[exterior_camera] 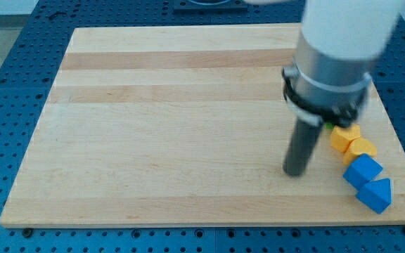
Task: Slide blue triangle towards yellow hexagon
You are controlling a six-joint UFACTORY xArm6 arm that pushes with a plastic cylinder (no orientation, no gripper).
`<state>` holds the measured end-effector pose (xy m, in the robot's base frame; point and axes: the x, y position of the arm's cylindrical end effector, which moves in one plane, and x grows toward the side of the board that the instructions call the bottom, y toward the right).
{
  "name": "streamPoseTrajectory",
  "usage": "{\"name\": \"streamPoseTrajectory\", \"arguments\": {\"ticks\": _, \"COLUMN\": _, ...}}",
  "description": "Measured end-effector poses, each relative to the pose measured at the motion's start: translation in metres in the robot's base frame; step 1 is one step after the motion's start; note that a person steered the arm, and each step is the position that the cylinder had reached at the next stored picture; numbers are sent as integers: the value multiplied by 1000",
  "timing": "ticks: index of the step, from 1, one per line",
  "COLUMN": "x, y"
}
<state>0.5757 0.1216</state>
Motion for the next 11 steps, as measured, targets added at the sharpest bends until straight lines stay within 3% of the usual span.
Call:
{"name": "streamPoseTrajectory", "arguments": {"ticks": 3, "x": 43, "y": 1}}
{"name": "streamPoseTrajectory", "arguments": {"ticks": 11, "x": 42, "y": 116}}
